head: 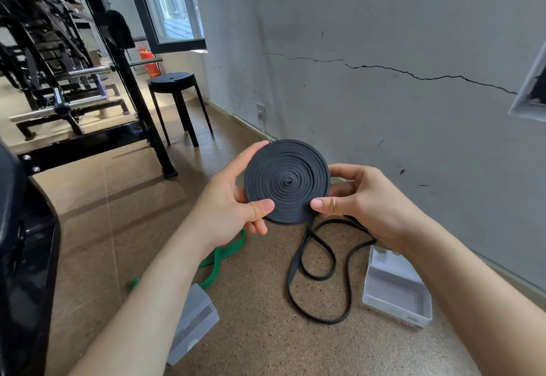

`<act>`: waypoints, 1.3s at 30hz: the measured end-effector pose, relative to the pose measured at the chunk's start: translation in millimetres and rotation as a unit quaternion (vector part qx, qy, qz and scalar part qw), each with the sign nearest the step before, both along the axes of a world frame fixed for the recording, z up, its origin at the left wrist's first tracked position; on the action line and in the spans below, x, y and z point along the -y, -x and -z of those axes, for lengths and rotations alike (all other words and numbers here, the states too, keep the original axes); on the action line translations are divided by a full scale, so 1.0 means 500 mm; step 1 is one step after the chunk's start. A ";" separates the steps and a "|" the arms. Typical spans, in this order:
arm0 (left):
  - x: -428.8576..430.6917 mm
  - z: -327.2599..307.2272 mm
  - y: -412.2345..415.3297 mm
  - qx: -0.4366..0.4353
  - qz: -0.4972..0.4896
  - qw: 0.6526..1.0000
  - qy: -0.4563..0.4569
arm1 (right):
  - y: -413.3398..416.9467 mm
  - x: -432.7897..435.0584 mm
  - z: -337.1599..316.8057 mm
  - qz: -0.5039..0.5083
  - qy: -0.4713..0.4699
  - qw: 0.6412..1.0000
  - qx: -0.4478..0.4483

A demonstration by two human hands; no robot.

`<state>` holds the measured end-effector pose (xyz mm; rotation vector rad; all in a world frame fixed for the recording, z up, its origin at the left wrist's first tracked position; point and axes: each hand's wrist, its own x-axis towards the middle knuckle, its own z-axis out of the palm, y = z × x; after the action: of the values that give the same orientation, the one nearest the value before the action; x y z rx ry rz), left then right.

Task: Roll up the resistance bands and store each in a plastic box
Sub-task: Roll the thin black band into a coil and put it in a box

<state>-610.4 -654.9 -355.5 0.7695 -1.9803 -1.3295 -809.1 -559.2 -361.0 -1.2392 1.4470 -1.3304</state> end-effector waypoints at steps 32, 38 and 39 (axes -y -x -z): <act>-0.033 0.001 0.025 -0.123 -0.056 0.990 -0.035 | 0.023 -0.007 -0.013 0.087 0.050 0.987 0.125; -0.030 -0.004 0.024 -0.099 -0.050 0.994 -0.015 | 0.020 -0.012 -0.018 0.108 0.066 0.987 0.099; -0.029 -0.004 0.023 -0.094 -0.050 0.994 -0.009 | 0.020 -0.012 -0.018 0.105 0.064 0.988 0.095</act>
<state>-622.1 -640.5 -353.5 0.7149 -1.7621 -1.3130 -819.0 -553.3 -352.1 -1.0287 1.4023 -1.6587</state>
